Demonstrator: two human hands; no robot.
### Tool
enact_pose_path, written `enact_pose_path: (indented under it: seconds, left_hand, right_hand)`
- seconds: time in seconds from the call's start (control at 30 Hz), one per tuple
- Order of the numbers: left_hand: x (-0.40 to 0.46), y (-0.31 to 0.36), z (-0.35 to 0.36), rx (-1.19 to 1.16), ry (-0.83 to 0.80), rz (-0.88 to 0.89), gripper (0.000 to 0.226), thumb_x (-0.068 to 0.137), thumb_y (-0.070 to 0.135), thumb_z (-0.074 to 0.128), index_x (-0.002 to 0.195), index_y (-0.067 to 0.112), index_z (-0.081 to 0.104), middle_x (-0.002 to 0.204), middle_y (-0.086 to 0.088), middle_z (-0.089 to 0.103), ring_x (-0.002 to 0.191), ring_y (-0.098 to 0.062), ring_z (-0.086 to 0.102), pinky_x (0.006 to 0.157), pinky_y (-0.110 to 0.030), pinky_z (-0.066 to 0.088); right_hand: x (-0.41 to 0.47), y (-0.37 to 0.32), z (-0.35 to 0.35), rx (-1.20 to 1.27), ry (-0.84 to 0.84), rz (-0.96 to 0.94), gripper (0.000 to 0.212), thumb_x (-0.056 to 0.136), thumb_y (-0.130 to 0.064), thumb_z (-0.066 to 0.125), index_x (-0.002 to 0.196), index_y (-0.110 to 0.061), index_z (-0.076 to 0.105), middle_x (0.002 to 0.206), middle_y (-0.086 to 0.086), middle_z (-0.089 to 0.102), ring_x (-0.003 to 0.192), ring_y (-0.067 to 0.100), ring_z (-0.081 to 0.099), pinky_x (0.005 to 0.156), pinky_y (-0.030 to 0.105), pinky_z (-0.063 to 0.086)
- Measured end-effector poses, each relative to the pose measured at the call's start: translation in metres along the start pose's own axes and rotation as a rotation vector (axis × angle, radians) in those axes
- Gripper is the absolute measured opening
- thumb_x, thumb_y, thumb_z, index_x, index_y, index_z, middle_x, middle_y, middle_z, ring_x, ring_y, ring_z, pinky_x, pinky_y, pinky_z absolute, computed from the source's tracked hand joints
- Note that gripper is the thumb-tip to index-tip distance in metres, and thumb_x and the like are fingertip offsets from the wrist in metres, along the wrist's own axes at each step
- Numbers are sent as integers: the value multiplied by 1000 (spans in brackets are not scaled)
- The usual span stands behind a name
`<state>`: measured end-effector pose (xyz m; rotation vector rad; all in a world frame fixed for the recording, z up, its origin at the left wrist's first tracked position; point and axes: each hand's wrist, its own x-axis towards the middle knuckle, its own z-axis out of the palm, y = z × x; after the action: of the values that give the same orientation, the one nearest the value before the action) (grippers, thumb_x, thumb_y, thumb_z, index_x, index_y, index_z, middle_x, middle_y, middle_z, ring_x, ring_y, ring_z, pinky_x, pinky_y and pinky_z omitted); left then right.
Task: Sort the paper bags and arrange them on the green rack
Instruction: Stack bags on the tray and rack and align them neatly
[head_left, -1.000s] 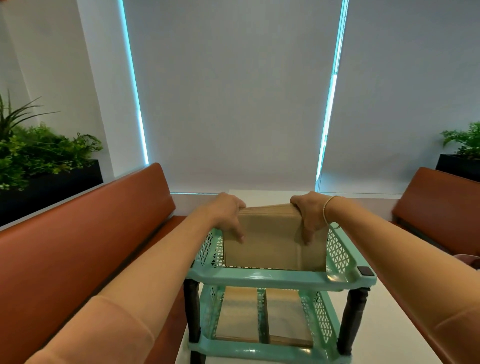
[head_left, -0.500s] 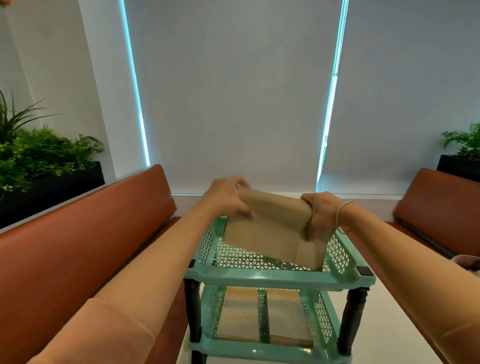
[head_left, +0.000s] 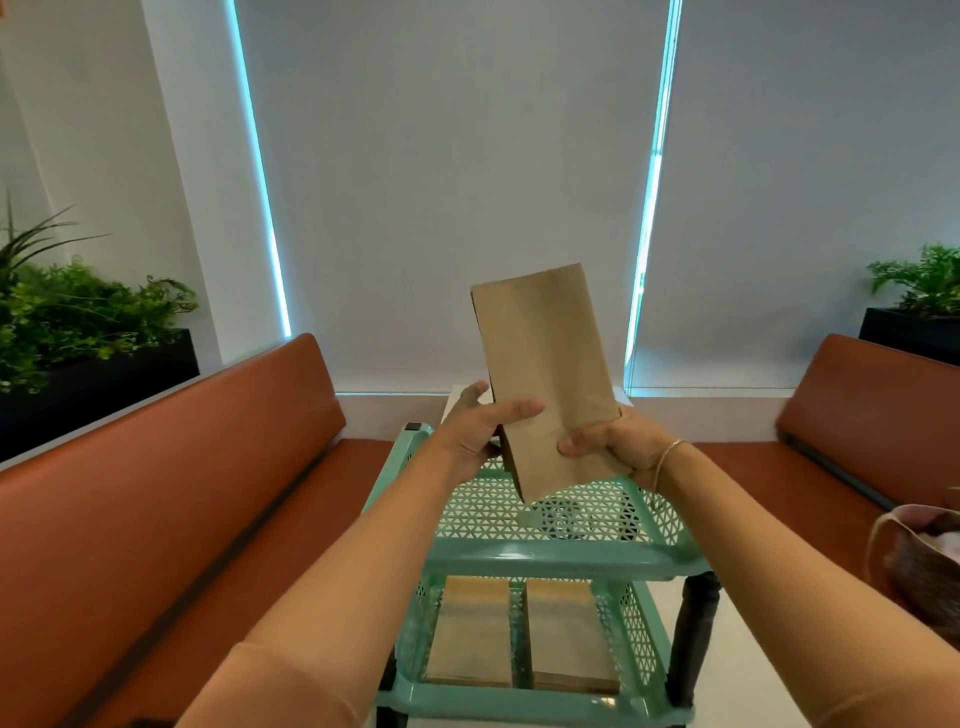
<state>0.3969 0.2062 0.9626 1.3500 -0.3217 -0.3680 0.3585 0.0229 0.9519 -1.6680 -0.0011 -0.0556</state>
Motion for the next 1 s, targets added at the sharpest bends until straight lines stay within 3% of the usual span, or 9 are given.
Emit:
enact_pose_path:
  seconds: [0.07,0.13,0.27,0.33,0.4,0.5,0.7,0.83,1.0]
  left_hand:
    - [1,-3,-3,103,12,33,90,48,19,90,129,7,51,110,-8,68,99,-26,64,89,-41,49]
    - [2,-9,-5,166,28,54,65,66,1,80,125,0,53,109,-10,67,98,-24,63,89,-38,50]
    - [6,-19,-15,246,4,77,56,73,-4,74,122,3,50,113,-11,64,102,-23,61,78,-27,52]
    - [9,-20,-18,318,-31,103,58,71,-5,75,122,7,48,111,-8,64,99,-18,61,71,-19,52]
    - [11,-22,-19,404,-67,118,64,69,-3,78,122,11,45,111,-4,62,99,-14,60,73,-17,53]
    - [18,-29,-23,524,-54,107,86,60,7,87,132,11,40,120,-3,60,111,-18,58,95,-35,50]
    - [27,-39,-40,783,-130,-58,127,27,40,96,134,15,33,124,-2,54,114,-20,55,97,-40,50]
    - [20,-45,-38,1037,-196,-148,123,34,32,92,135,17,24,126,1,42,119,-21,47,102,-40,43]
    - [21,-50,-36,995,-143,-180,113,56,12,89,140,11,14,122,4,39,115,-19,43,104,-34,39]
  right_hand:
    - [1,7,3,-12,-13,11,64,45,-2,78,107,-6,62,100,12,69,90,31,65,73,39,57]
    - [2,14,5,-76,-4,29,68,41,-5,82,106,-11,62,101,10,69,92,30,65,76,41,57]
    - [5,26,13,-136,6,48,79,43,-2,87,115,-11,56,106,9,66,98,28,63,83,43,55]
    - [6,32,16,-183,21,41,71,51,3,86,114,-9,57,103,8,66,98,27,62,82,40,55]
    - [7,37,18,-257,39,57,75,44,-6,90,113,-11,59,103,6,66,99,26,61,85,41,54]
    - [10,39,19,-332,42,129,81,38,-8,92,111,-15,60,104,1,65,100,23,59,89,39,52]
    - [7,35,21,-401,-46,90,51,49,7,85,93,-12,68,93,3,69,95,24,62,89,41,53]
    - [4,33,22,-414,-99,52,47,53,14,80,91,-10,66,93,6,68,92,23,62,86,39,53]
    - [1,32,23,-432,-114,43,52,52,18,78,98,-2,66,97,12,68,93,25,62,82,40,55]
